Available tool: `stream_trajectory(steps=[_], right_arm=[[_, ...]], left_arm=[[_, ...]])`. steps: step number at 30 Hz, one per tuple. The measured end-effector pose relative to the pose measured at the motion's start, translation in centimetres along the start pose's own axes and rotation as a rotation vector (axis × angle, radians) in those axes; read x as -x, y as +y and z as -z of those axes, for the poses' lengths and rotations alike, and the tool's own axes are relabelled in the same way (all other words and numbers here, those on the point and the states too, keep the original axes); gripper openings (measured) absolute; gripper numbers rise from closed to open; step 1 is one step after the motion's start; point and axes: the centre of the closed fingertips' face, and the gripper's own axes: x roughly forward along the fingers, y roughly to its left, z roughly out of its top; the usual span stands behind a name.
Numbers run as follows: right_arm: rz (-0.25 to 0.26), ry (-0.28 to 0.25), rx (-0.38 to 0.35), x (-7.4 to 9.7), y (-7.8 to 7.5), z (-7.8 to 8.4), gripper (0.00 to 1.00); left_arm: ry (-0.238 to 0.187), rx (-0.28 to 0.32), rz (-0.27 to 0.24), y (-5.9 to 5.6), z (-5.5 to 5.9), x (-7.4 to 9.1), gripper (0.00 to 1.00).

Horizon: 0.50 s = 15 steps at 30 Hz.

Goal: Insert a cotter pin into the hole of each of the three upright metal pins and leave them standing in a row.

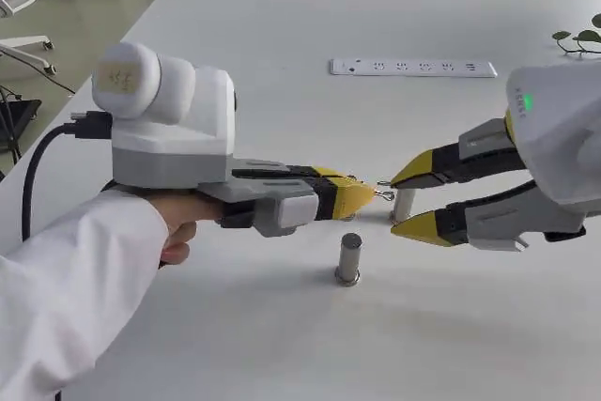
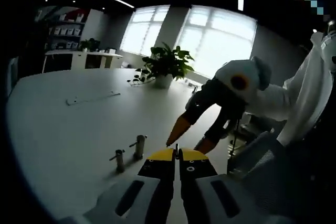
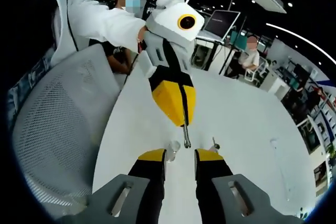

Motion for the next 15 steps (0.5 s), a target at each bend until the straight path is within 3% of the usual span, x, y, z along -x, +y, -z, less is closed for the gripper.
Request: stream_trajectory(steps=[3, 5, 7, 11, 15], right_arm=[[-0.019, -0.036, -0.042, 0.2, 0.4, -0.5, 0.16], [-0.029, -0.055, -0.069, 0.3, 0.6, -0.8, 0.16], [-0.038, -0.058, -0.069, 0.4, 0.8, -0.9, 0.15], [-0.079, -0.059, -0.065, 0.3, 1.6, -0.8, 0.1], [-0.116, -0.052, -0.057, 0.0, 2.5, -0.8, 0.0]], left_arm=[[0.038, -0.101, 0.032, -0.7, 0.3, 0.0, 0.0], [0.042, -0.146, 0.054, -1.2, 0.3, 0.0, 0.0], [0.029, -0.193, 0.077, -1.6, 0.1, 0.0, 0.0], [0.066, -0.28, 0.115, -2.2, 0.7, -0.1, 0.0], [0.066, -0.283, 0.135, -2.6, 0.8, -0.1, 0.0]])
